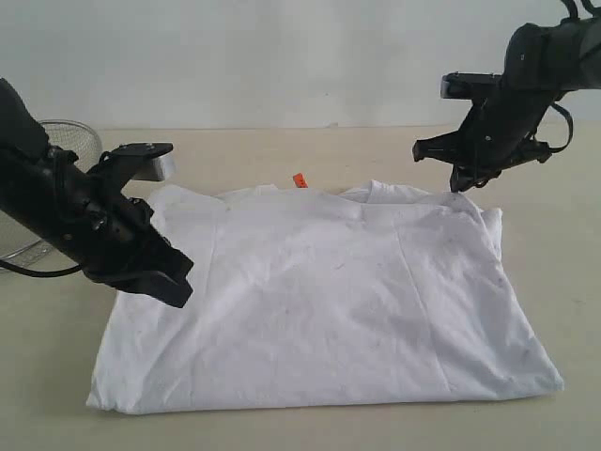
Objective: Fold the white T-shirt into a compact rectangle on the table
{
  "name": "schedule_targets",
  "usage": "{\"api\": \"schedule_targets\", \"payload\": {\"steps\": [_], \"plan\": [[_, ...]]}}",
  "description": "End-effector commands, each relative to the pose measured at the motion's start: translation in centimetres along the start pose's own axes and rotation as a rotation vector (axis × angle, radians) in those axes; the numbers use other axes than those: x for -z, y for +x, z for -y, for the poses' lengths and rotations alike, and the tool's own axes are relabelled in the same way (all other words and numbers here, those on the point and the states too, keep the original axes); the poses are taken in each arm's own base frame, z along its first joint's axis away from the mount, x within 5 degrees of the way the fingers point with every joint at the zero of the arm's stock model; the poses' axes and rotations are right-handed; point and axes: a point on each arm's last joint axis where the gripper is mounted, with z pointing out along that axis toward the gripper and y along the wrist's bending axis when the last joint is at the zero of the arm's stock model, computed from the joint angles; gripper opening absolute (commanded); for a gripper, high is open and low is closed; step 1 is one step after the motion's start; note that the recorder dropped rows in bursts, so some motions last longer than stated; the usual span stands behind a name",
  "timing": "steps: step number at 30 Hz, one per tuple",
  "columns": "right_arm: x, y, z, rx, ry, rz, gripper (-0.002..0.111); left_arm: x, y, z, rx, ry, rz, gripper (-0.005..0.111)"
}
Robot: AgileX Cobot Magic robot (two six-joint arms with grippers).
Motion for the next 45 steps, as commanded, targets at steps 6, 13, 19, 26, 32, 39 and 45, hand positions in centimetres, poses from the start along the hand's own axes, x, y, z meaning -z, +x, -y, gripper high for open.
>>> {"api": "schedule_targets", "payload": {"steps": [6,13,19,26,32,39,45], "plan": [[1.1,0.4,0.3,0.19,-0.005,-0.064,0.058,0.1,-0.1,0.1,-0.009,-0.001,0.006,0.005],[-0.8,1.1,0.4,0.172,-0.01,-0.119,0.055,0.1,-0.1,0.1,-0.009,-0.001,0.006,0.005],[-0.8,0.9,0.4,0.157,-0.009,-0.099,0.013,0.1,-0.1,0.1,-0.009,-0.001,0.006,0.005],[-0.7,0.7,0.4,0.118,-0.005,-0.079,0.0,0.1,-0.1,0.1,-0.009,-0.001,0.006,0.005],[1.0,-0.2,0.2,0.055,-0.004,0.002,0.0,0.1,-0.1,0.1,-0.009,0.0,0.004,0.005],[0.6,-0.2,0.3,-0.016,-0.011,0.004,0.0,0.1,-0.1,0.1,-0.009,-0.001,0.006,0.005],[1.0,-0.1,0.6,-0.044,0.019,-0.016,0.0,0.1,0.0,0.1,-0.012,0.0,0.001,0.005]]}}
